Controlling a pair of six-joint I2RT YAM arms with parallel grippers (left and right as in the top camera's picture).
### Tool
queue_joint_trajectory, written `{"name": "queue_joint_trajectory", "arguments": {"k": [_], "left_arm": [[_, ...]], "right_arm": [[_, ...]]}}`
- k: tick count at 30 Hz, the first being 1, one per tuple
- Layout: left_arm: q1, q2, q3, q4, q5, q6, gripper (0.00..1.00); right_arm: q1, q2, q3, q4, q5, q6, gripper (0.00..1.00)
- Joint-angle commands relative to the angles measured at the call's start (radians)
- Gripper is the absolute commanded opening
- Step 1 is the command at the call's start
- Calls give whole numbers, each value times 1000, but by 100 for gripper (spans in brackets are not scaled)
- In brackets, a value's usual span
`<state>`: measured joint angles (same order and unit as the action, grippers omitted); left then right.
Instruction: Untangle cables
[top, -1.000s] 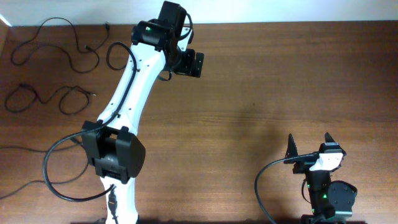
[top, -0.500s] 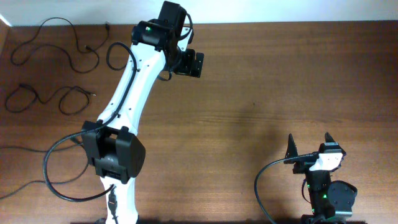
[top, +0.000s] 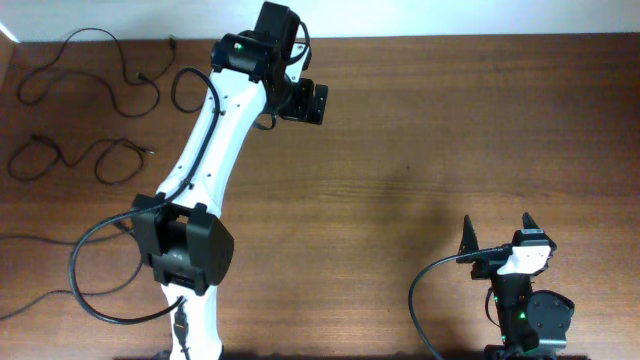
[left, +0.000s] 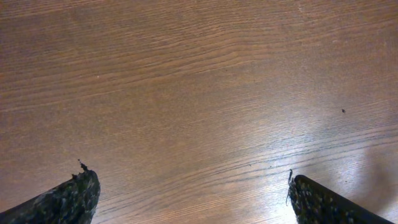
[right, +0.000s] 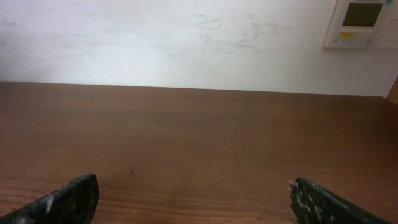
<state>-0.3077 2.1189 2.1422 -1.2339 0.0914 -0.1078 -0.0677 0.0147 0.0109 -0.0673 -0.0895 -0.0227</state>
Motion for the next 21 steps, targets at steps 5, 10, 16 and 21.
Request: {"name": "queue_joint_trajectory", "arguments": {"k": [5,10,16,21], "left_arm": [[1,2,-1,1,-10,16,99],[1,2,-1,1,-10,16,99],[1,2,-1,-10,-10,16,99],[1,2,-1,-119,-10,16,99]], "right_arm": [[-5,-11,-5,-7,16,0,98],[-5,-11,-5,-7,16,0,98],[-5,-11,-5,-7,16,0,98],[-5,-11,-5,-7,16,0,98]]}}
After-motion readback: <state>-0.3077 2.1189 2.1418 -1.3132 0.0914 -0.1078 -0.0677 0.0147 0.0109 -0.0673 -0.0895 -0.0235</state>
